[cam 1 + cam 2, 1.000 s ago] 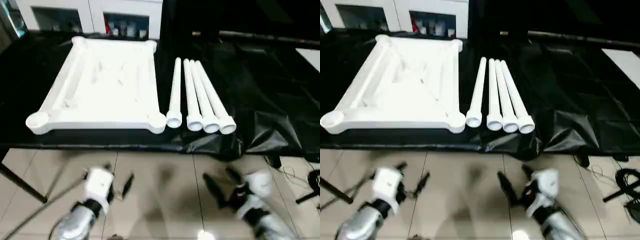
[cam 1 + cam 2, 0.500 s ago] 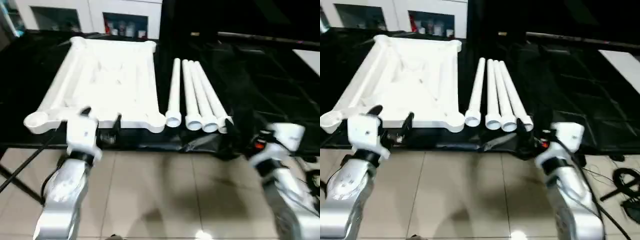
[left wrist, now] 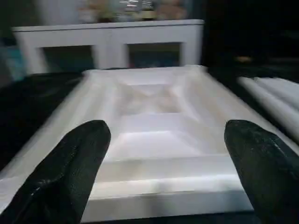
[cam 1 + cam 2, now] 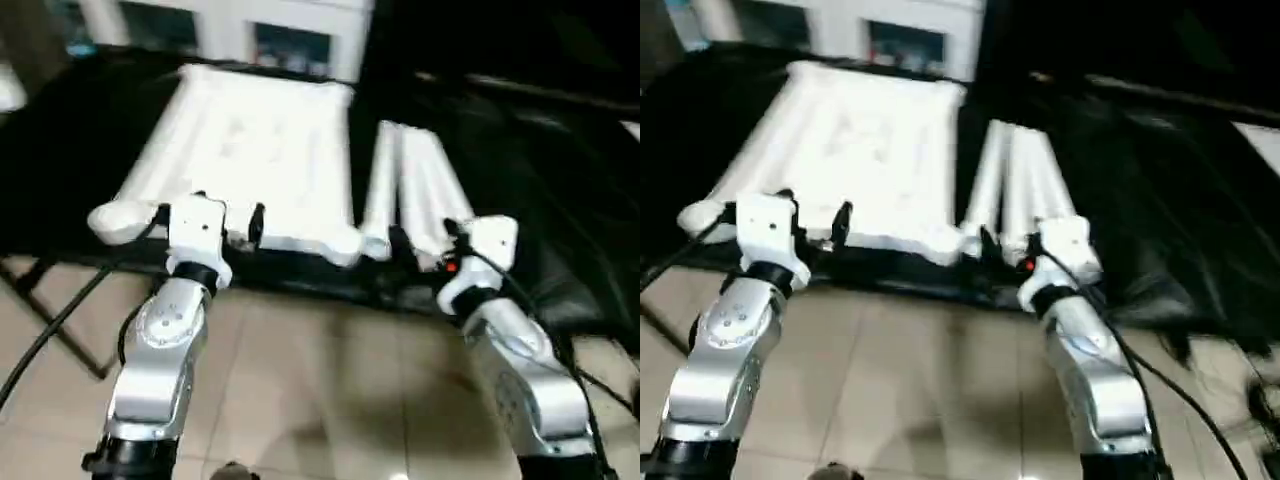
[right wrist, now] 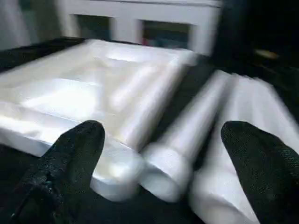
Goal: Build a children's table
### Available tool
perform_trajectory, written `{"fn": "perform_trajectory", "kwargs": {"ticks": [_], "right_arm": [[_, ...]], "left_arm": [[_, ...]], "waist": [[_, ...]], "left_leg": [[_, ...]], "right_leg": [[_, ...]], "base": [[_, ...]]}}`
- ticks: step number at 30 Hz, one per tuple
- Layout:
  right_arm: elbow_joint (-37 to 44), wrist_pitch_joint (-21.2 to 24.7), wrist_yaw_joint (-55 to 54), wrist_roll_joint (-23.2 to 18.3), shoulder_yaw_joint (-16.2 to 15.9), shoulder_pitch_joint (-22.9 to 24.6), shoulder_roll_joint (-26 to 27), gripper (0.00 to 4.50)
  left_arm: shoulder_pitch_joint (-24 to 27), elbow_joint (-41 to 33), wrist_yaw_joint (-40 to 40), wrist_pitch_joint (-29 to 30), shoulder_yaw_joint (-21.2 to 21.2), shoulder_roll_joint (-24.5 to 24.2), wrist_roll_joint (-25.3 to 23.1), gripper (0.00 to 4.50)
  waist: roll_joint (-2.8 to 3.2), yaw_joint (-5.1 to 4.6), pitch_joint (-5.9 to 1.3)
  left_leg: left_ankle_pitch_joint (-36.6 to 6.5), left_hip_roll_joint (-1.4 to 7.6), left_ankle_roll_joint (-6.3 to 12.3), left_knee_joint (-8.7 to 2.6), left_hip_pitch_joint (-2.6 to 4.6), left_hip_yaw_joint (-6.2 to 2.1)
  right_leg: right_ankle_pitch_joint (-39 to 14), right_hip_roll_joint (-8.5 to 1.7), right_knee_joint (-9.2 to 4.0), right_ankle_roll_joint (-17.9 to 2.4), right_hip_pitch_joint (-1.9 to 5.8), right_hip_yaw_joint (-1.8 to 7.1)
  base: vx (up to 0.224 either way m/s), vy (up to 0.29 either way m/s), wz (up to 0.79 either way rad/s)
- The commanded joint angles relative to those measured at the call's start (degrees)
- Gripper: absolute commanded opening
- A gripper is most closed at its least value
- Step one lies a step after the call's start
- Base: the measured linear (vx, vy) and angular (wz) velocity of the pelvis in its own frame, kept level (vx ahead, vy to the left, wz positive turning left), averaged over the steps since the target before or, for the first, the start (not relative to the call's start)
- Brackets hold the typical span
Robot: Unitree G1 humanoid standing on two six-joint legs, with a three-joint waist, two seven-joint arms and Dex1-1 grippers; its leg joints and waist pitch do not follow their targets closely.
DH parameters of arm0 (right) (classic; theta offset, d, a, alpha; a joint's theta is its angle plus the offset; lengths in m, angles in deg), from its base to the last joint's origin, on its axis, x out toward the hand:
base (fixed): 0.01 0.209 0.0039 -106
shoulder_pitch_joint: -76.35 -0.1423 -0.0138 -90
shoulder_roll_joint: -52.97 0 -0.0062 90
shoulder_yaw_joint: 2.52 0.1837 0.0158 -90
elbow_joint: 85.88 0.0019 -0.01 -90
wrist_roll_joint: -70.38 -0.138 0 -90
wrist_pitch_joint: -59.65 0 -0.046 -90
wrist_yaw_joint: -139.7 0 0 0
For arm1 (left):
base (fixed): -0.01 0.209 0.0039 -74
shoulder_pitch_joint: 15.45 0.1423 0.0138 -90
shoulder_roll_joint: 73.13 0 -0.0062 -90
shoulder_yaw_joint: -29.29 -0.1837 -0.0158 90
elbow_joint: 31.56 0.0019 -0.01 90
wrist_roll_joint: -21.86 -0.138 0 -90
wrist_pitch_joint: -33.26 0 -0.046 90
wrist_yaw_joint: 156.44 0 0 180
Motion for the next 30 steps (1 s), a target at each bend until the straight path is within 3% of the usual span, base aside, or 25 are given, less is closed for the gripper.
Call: {"fn": "perform_trajectory", "kwargs": {"ticks": [1,2,3,4,6,8,9,10,11,12,13,15,16,17,18,19,21,22,23,24,25,26,27,29,30], "right_arm": [[0.28,0.26,0.45,0.81,-0.52,-0.26,-0.34,4.39],[0.33,0.30,0.42,0.53,-0.30,-0.05,-0.07,4.39],[0.33,0.35,0.41,0.31,-0.10,0.06,0.09,4.39],[0.30,0.52,0.24,0.08,0.28,0.20,0.32,4.39],[0.17,1.40,-0.44,0.49,0.54,0.33,0.23,4.39],[0.63,1.11,-1.07,1.64,0.52,1.51,-0.10,4.39],[0.67,1.18,-1.45,2.07,0.58,1.76,-0.13,4.39],[0.65,1.54,-1.99,2.42,0.78,2.10,-0.22,4.39],[0.65,1.54,-1.99,2.42,0.78,2.10,-0.22,4.39],[0.58,1.89,-2.07,2.43,0.85,2.26,-0.31,4.39],[0.54,2.09,-2.10,2.43,0.88,2.35,-0.36,4.39],[0.43,2.73,-3.36,2.42,2.13,2.84,-0.04,4.39],[0.42,2.81,-3.75,2.55,2.47,3.00,-0.02,4.39],[0.87,3.02,-3.92,2.37,3.03,3.24,-0.13,4.39],[1.59,3.25,-3.92,1.95,3.75,3.52,-0.21,4.39],[1.59,3.25,-3.92,1.95,3.75,3.52,-0.21,4.39],[2.32,3.74,-3.97,1.81,4.23,3.43,-0.81,4.39],[2.43,3.86,-3.86,1.96,4.33,3.32,-0.94,4.39],[2.43,3.86,-3.86,1.96,4.33,3.32,-0.94,4.39],[2.69,4.10,-2.92,1.97,4.32,3.22,-1.49,4.39],[2.66,4.09,-2.27,2.09,4.14,3.01,-2.02,4.39],[2.50,3.93,-1.76,2.16,4.02,2.77,-2.42,4.39],[2.33,3.79,-1.41,2.33,3.98,2.53,-2.62,4.39],[2.42,4.07,-0.50,1.80,4.06,2.11,-2.83,4.39],[2.82,4.20,0.75,1.19,3.86,1.93,-3.31,4.39]], "left_arm": [[0.39,0.10,0.15,0.78,0.15,-0.98,-1.19,4.50],[0.94,-0.11,0.46,0.84,0.23,-1.23,-1.10,4.50],[1.23,-0.24,0.61,0.88,0.27,-1.32,-1.03,4.50],[1.57,-0.41,0.74,1.03,0.27,-1.43,-0.91,4.50],[2.25,-0.66,1.36,1.41,0.15,-1.81,-0.70,4.50],[3.40,-0.63,2.13,1.28,-0.49,-2.45,-1.16,4.50],[3.55,-0.62,2.38,1.29,-0.60,-2.48,-1.02,4.50],[3.63,-0.56,2.61,1.43,-0.78,-2.40,-0.80,4.50],[3.63,-0.56,2.61,1.43,-0.78,-2.40,-0.80,4.50],[3.64,-0.49,2.61,1.46,-1.05,-2.55,-1.05,4.50],[3.65,-0.45,2.62,1.47,-1.20,-2.65,-1.22,4.50],[3.80,-0.34,3.42,1.42,-1.79,-2.86,-1.14,4.50],[3.87,-0.33,3.69,1.38,-1.93,-2.89,-1.10,4.50],[4.05,-0.46,4.29,1.41,-2.28,-3.03,-0.99,4.50],[4.26,-0.57,4.96,1.32,-2.67,-3.25,-0.81,4.50],[4.26,-0.57,4.96,1.32,-2.67,-3.25,-0.81,4.50],[3.99,-0.41,5.48,1.18,-2.38,-3.39,-0.44,4.50],[3.82,-0.35,5.49,1.21,-2.33,-3.40,-0.25,4.50],[3.82,-0.35,5.49,1.21,-2.33,-3.40,-0.25,4.50],[3.77,-0.33,5.36,1.05,-2.47,-3.49,-0.29,4.50],[3.74,-0.22,5.32,0.92,-2.52,-3.47,-0.32,4.50],[3.92,-0.23,5.29,0.74,-2.70,-3.52,-0.55,4.50],[4.13,-0.27,5.26,0.60,-2.90,-3.62,-0.70,4.50],[4.58,-0.88,5.40,0.83,-2.95,-3.22,-0.09,4.50],[4.94,-1.36,6.15,0.42,-3.35,-3.68,-0.12,4.50]], "waist": [[0.72,0.48,-1.76],[2.00,-0.69,-2.36],[1.74,-2.38,-3.01],[1.91,-2.48,-3.14],[1.19,-2.44,-2.91],[0.10,-2.86,-2.58],[-1.97,-2.07,-2.62],[-3.73,0.18,-2.26],[-3.23,1.03,-1.74],[-3.56,1.78,-2.75],[-3.65,1.95,-3.12],[-2.74,2.21,-3.26],[-0.29,1.65,-2.96],[2.40,1.01,-3.01],[2.20,-0.47,-2.89],[1.93,-0.26,-3.04],[0.69,-0.27,-3.09],[-0.40,-0.55,-3.20],[-1.77,-0.55,-2.94],[-4.27,2.08,-3.15],[-4.16,3.61,-2.92],[-3.94,4.77,-4.87],[-4.44,3.35,-5.22],[-3.23,2.24,-4.17],[-0.92,2.07,-3.13]], "left_leg": [[-24.52,1.63,5.54,-4.16,1.44,-0.26],[-29.16,4.99,2.34,-5.25,7.70,-0.86],[-34.75,8.48,2.17,-8.01,11.18,-5.80],[-34.42,8.93,3.67,-8.08,12.18,-6.83],[-27.80,8.10,11.97,-7.67,10.36,-4.71],[-28.91,5.14,10.97,-8.78,7.76,-0.35],[-32.51,2.36,7.69,-7.69,6.67,2.72],[-24.79,-1.04,5.83,0.70,6.14,4.34],[-18.40,-0.72,5.40,3.78,5.70,3.53],[-11.50,-0.19,4.13,5.92,1.46,1.00],[-7.98,-0.57,2.96,6.05,-1.30,-0.34],[-5.14,-0.75,2.84,4.30,-0.35,-0.16],[-0.43,0.80,2.87,-2.09,1.78,0.90],[-7.91,4.01,-1.79,-4.81,8.69,0.88],[-26.57,9.97,-7.24,-7.58,12.59,-2.50],[-29.75,11.72,-8.29,-8.42,13.49,-2.62],[-22.03,11.37,-7.28,-8.82,13.65,1.91],[-19.28,8.66,-6.83,-8.30,14.04,5.44],[-21.53,6.10,-6.59,-7.25,13.35,7.66],[-25.50,-2.19,-3.92,-0.05,10.06,9.76],[-24.18,-3.27,-2.32,4.82,8.04,7.55],[-9.85,-1.20,0.54,8.67,0.02,1.06],[-4.54,-1.84,-1.02,10.48,-3.19,-0.60],[5.37,-1.11,-1.18,6.99,-2.60,-1.28],[9.84,-0.42,2.33,1.10,-1.47,-0.83]], "right_leg": [[-32.80,-4.90,-7.05,-7.70,3.09,2.44],[-28.84,-2.55,-4.69,-8.34,-0.91,3.79],[-17.02,0.71,3.16,-6.96,-3.78,4.66],[-12.04,0.88,5.62,-4.61,-5.88,5.64],[-2.39,0.47,9.42,-0.02,-9.32,7.15],[4.70,-0.01,6.17,-2.14,-8.60,7.60],[-1.89,-1.92,1.13,-1.95,-6.53,10.49],[-34.36,-6.95,-5.29,-2.03,-4.93,16.29],[-47.96,-9.97,-7.76,-3.41,-4.43,18.67],[-50.24,-11.07,-6.13,-6.51,-0.43,20.12],[-40.44,-8.83,-3.99,-9.41,1.49,18.70],[-30.56,-6.11,-3.71,-14.01,0.48,17.24],[-21.24,-1.45,-2.93,-16.21,-0.87,12.30],[-21.04,1.74,-1.59,-12.43,-5.90,12.13],[-16.14,2.07,5.79,-8.46,-9.44,9.71],[-11.12,1.04,8.11,-7.17,-10.32,9.23],[2.19,-0.95,9.59,-5.78,-12.76,7.05],[6.31,-1.59,7.38,-8.52,-12.75,6.99],[4.78,-1.36,5.48,-10.60,-11.61,8.04],[-11.26,-1.10,-0.05,-16.21,-5.36,16.52],[-19.56,-5.65,-3.04,-22.23,-2.18,21.95],[-11.44,-10.23,-0.94,-24.67,4.00,22.62],[3.72,-7.89,1.18,-24.97,4.06,20.78],[8.29,-6.00,-0.59,-24.07,0.57,14.63],[-4.09,-2.78,-2.65,-20.43,-1.15,10.75]], "base": [[0.109,0.029,0.76],[0.151,0.025,0.50],[0.151,0.025,0.50],[0.147,0.018,0.13],[0.120,0.010,0.08],[0.105,-0.058,0.06],[0.112,-0.090,0.05],[0.138,-0.164,0.15],[0.159,-0.113,0.09],[0.159,-0.113,0.09],[0.151,-0.032,-0.07],[0.138,-0.016,0.09],[0.159,0.024,0.23],[0.148,0.064,-0.14],[0.148,0.064,-0.14],[0.148,0.067,-0.44],[0.182,0.045,-0.46],[0.193,0.011,-0.58],[0.237,-0.047,-0.58],[0.237,-0.047,-0.58],[0.261,-0.054,-0.54],[0.250,-0.024,-0.34],[0.250,-0.024,-0.34],[0.213,-0.017,-0.09],[0.199,-0.013,-0.06]]}}
